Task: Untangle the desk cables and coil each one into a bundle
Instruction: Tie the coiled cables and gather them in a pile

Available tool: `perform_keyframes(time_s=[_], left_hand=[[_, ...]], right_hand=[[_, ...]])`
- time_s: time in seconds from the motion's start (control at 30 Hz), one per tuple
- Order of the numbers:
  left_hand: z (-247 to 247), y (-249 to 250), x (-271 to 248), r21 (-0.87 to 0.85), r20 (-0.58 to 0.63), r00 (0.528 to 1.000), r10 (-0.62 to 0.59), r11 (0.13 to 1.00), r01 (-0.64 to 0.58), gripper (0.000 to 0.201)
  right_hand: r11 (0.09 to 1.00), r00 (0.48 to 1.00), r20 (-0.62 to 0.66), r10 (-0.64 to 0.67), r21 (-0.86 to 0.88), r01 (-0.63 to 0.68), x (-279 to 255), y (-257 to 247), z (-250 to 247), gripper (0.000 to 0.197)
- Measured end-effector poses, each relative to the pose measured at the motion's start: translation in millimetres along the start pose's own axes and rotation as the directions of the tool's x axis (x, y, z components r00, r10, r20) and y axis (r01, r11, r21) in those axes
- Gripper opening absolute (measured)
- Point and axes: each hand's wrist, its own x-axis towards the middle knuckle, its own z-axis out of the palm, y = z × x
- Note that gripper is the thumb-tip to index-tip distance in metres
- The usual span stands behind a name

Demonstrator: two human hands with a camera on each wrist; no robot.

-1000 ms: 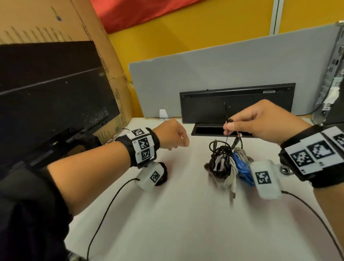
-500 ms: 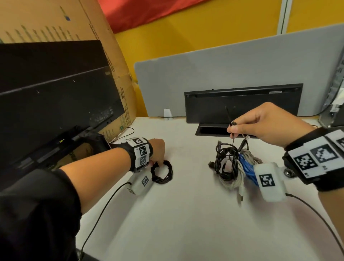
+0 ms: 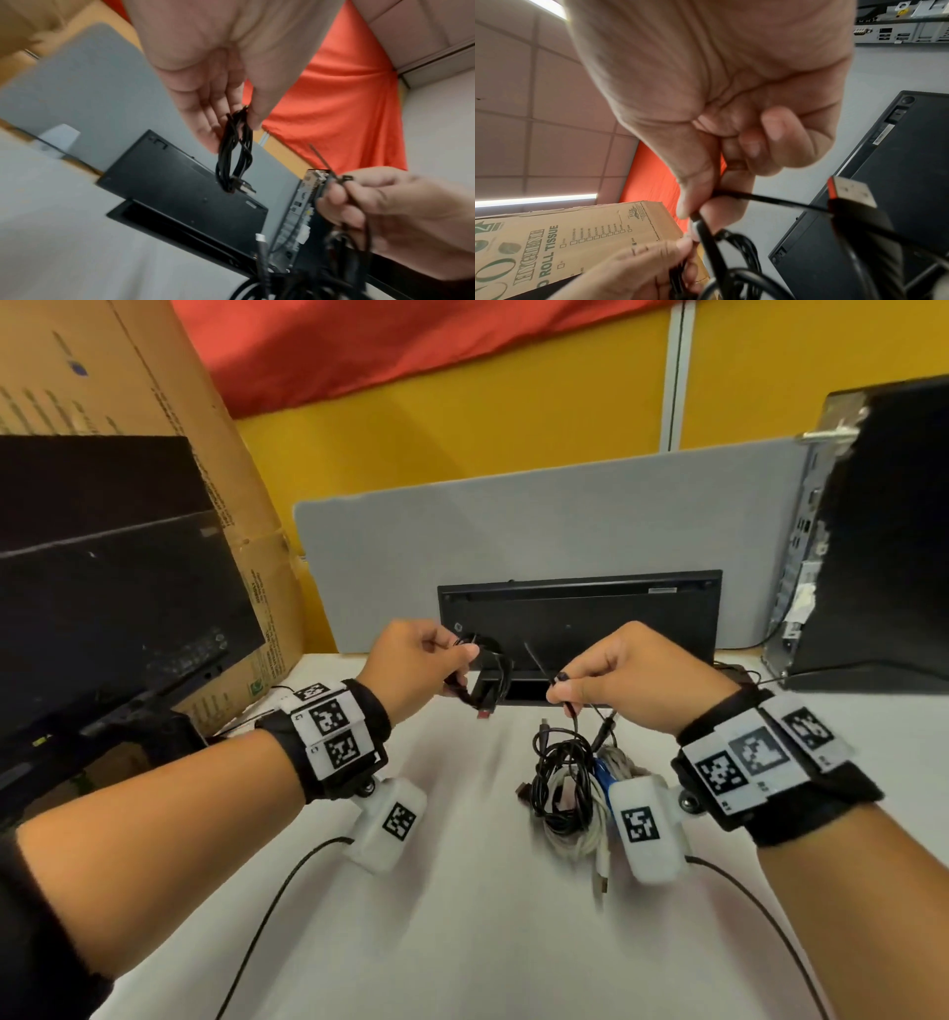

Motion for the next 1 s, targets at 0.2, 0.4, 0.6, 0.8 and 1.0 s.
perform_keyframes(time_s=[0.2, 0.4, 0.6, 0.8, 1.0], left_hand=[[23.4, 30.0, -28.1, -0.101, 0.01, 0.968, 0.251, 0.963, -0.249, 0.012], [33.0, 37.9, -46.1, -0.212, 0.144, 0.946, 0.292, 0.942, -0.259, 0.023], [39.0, 34.2, -46.6, -0.445, 0.115, 0.993, 0.031, 0.895, 0.024, 0.012], [42.0, 36.5, -47.0, -0.473, 0.136, 0.991, 0.019, 0.88, 0.048, 0.01], [41.7, 41.7, -44.5, -0.39, 0.097, 0.994, 0.048, 0.921, -0.006, 0.013]], right_hand=[[1.0, 1.0, 0.023, 0.019, 0.007, -0.019, -1.5, -3.9, 1.2, 0.024], [1.0, 0.998, -0.065, -0.009, 0.01, 0.01, -3.7, -6.2, -2.4, 0.023], [0.996, 0.991, -0.114, -0.065, 0.048, 0.071, -4.8, -8.9, -0.7, 0.024], [0.995, 0.992, -0.106, -0.069, 0.06, 0.076, -5.6, -10.8, 0.3, 0.022], [0.994, 0.991, -0.101, -0.092, 0.052, 0.097, -4.7, -10.7, 1.7, 0.026]])
